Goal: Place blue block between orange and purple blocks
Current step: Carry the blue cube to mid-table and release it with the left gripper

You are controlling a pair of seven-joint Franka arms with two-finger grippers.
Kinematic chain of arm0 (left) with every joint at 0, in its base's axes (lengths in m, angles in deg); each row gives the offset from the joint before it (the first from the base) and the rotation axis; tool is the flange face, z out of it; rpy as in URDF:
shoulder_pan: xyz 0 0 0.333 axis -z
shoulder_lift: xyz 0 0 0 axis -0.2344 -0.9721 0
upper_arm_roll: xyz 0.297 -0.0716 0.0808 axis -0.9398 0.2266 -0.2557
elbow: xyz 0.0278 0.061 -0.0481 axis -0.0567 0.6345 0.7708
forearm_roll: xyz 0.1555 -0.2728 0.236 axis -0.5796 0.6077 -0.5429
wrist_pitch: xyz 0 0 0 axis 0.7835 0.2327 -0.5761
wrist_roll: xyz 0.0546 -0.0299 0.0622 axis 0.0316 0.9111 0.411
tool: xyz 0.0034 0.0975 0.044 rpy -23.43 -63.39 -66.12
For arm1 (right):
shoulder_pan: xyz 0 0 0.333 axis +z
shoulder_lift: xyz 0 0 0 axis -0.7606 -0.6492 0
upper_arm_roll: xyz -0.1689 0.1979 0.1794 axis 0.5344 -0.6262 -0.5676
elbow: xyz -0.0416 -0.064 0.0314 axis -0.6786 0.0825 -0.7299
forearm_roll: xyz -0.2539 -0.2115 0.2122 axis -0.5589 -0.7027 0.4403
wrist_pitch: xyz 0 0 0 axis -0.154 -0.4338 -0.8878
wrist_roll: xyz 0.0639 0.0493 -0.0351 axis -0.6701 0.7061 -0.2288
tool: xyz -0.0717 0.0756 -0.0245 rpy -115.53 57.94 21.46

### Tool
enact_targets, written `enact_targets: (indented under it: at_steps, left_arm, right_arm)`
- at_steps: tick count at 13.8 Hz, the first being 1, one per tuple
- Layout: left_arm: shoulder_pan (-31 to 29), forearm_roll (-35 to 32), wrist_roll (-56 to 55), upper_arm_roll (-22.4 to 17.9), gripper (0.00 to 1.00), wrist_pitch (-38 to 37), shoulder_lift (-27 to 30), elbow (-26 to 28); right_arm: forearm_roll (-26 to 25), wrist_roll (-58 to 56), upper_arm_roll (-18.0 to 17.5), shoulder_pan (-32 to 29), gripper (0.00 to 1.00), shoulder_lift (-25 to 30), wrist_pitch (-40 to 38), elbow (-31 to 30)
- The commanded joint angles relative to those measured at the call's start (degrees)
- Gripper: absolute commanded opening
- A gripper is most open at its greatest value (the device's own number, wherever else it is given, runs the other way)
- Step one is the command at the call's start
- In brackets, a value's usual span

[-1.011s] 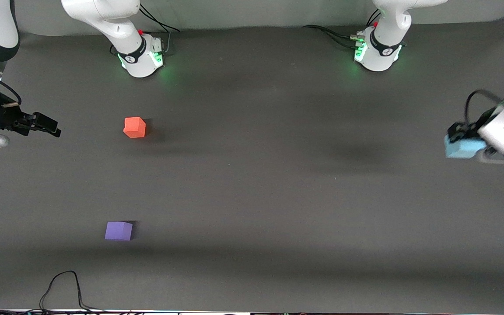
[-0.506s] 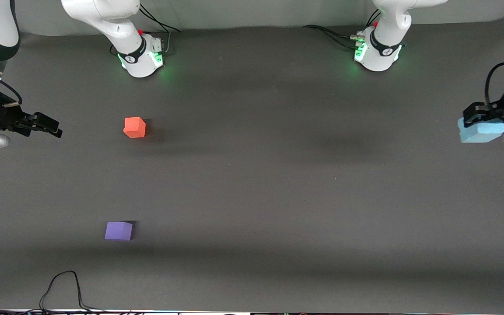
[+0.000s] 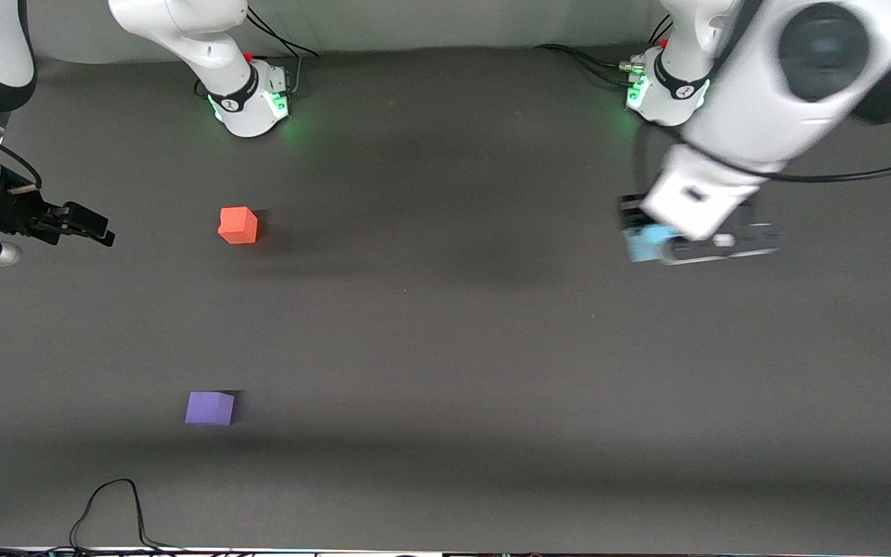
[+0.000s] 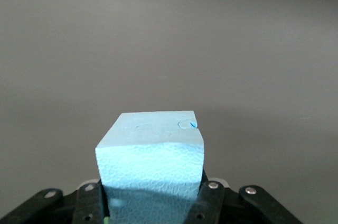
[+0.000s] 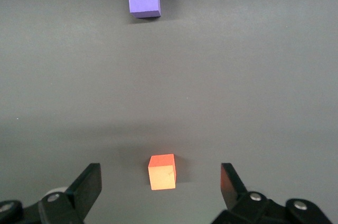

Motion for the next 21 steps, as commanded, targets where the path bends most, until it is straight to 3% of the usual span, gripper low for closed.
enact_targets:
  at_steps: [1, 9, 13, 21]
  left_arm:
    - [8.97, -2.28, -11.74, -0.34, 0.44, -1.65, -14.05, -16.22]
    - [22.61, -10.02, -26.52, -0.78, 0.44, 14.96, -27.59, -18.70]
    - [29.28, -10.29, -26.80, -6.04, 0.47, 20.49, -33.31, -19.06]
    - [31.94, -12.84, -24.25, -7.64, 0.54, 32.18, -45.71, -18.18]
  right_arm:
    - [1.24, -0.79, 0.45, 0.43, 1.00, -0.83, -0.97, 1.55]
    - [1.33, -0.70, 0.45, 0.34, 1.00, -1.79, -0.54, 1.73]
    - [1.42, -0.70, 0.45, 0.34, 1.00, -1.97, -0.45, 1.73]
    - [1.50, -0.61, 0.45, 0.34, 1.00, -2.41, 0.08, 1.73]
